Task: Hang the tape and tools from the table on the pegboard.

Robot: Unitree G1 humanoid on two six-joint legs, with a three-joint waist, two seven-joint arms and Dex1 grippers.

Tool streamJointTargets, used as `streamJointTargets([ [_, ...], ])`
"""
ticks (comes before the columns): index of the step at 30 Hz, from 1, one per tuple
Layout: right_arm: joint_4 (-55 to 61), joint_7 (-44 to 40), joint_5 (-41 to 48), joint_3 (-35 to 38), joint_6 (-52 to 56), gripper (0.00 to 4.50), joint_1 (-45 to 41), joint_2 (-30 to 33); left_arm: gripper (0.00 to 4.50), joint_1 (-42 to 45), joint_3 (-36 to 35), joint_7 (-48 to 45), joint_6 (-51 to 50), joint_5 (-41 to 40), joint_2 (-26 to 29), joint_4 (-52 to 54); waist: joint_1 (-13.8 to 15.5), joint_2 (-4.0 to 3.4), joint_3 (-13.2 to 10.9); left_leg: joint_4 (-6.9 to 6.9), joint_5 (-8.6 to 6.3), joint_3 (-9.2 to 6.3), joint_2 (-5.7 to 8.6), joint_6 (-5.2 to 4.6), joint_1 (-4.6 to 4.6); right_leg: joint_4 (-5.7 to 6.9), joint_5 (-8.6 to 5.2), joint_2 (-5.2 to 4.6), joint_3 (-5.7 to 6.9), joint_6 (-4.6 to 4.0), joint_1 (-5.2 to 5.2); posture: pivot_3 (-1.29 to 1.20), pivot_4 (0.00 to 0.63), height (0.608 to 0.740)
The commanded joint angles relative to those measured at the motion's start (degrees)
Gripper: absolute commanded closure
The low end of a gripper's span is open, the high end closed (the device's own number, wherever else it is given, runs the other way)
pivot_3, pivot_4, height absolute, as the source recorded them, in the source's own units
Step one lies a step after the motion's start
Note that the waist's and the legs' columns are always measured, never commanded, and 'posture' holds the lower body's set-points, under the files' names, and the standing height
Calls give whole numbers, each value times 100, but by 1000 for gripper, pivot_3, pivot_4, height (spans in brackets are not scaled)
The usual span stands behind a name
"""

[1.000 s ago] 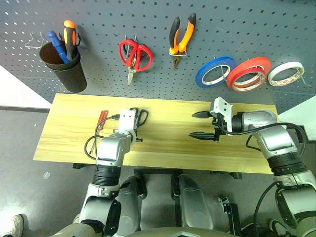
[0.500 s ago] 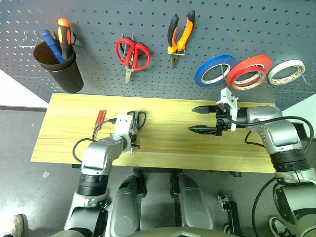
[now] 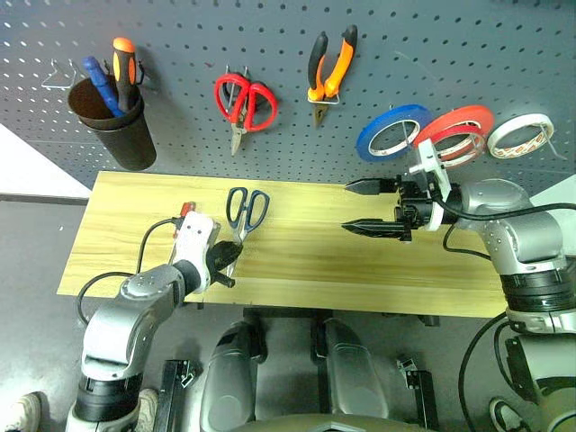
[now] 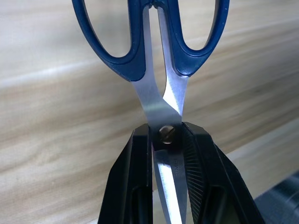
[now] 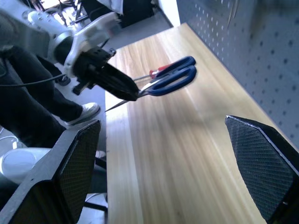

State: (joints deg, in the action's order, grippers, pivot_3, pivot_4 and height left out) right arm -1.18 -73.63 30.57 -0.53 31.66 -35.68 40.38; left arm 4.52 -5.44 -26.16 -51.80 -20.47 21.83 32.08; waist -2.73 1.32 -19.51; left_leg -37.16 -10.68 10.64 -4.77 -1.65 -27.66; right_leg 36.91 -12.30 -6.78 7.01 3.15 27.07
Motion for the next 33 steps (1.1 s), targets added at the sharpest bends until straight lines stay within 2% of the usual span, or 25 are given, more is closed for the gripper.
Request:
streamJointTargets([
  [1,309,69,300,333,44,0,-203,8,3949,-185,-281,-128,719,-133,19,367,11,-1,49,-1,-4,0,1,-6,0,0,3,0,1,2,0,-80,174,730],
  [5,484,200,616,530,204,0,-311,-38,3949,-229,-298,-352,1435,-161,91,364,8,-6,231,-2,-10,0,1,-17,-9,-20,15,5,5,5,-1,-68,145,730],
  [9,613,201,763,653,279,0,-430,75,3949,-129,-472,-361,1730,-346,73,338,4,-12,389,2,-10,0,-5,-18,-30,-80,58,28,9,13,-7,-73,115,730],
  [15,622,323,891,843,360,0,-612,197,3949,-228,-502,-452,2282,-389,96,418,12,-10,661,-12,-10,7,2,-18,-43,-92,71,29,6,31,-6,-82,74,730],
  [24,505,435,883,909,172,0,-687,178,3949,592,-402,-356,2847,-180,120,-51,1,-22,976,-8,-13,10,4,-22,-2,-97,71,38,7,28,-42,-103,38,730],
  [29,479,482,858,938,78,0,-670,177,3949,1128,-453,-296,2976,-167,149,-467,1,-36,1073,-10,-14,12,2,-24,21,-94,70,47,6,29,-61,-114,28,730],
  [33,507,478,856,932,67,0,-638,197,3949,1193,-333,-208,2888,-92,108,-677,-20,-39,1159,-12,-12,14,2,-21,24,-93,70,50,5,29,-64,-122,30,730],
])
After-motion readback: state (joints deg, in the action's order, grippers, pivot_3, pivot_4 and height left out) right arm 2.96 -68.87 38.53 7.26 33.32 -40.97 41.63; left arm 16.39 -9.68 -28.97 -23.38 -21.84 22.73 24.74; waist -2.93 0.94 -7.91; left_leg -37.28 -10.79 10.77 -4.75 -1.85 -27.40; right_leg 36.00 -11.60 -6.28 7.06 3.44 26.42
